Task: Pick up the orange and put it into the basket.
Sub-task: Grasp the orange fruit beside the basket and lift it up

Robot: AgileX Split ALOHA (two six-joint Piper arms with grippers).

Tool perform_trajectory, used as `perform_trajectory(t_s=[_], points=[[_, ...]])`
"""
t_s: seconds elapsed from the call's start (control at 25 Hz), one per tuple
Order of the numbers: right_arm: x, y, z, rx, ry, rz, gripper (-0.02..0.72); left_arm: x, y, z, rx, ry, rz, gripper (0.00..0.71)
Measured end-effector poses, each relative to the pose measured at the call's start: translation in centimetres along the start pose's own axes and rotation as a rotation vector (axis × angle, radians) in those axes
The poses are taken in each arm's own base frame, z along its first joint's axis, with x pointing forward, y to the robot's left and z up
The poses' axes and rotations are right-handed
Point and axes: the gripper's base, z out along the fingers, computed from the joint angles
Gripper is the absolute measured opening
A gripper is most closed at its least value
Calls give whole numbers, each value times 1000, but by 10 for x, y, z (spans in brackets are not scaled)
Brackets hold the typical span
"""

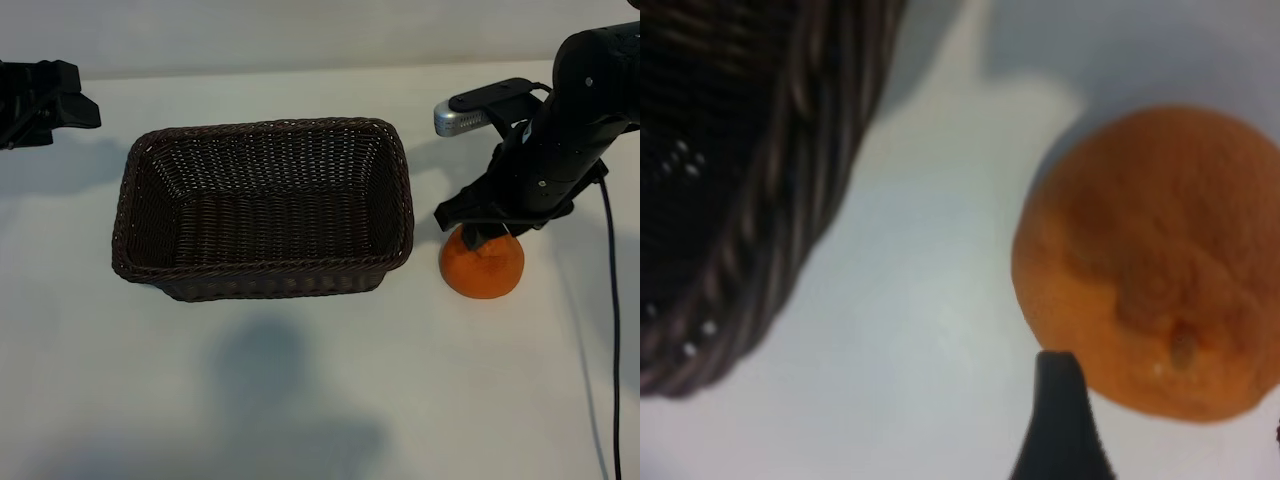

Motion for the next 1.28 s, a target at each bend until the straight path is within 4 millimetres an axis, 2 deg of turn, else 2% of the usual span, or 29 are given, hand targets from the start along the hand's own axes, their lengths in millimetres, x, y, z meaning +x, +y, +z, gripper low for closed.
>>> perform_trajectory(t_s=[0.24,0.68,1.28], points=[[-3,1,1,-11,-31,1,495,0,0,0,0,1,0,588],[-6,-3,18,12,-19,-29,496,0,0,0,0,1,4,588],[-6,-6,20,44,-21,-66,497,0,0,0,1,2,4,588]])
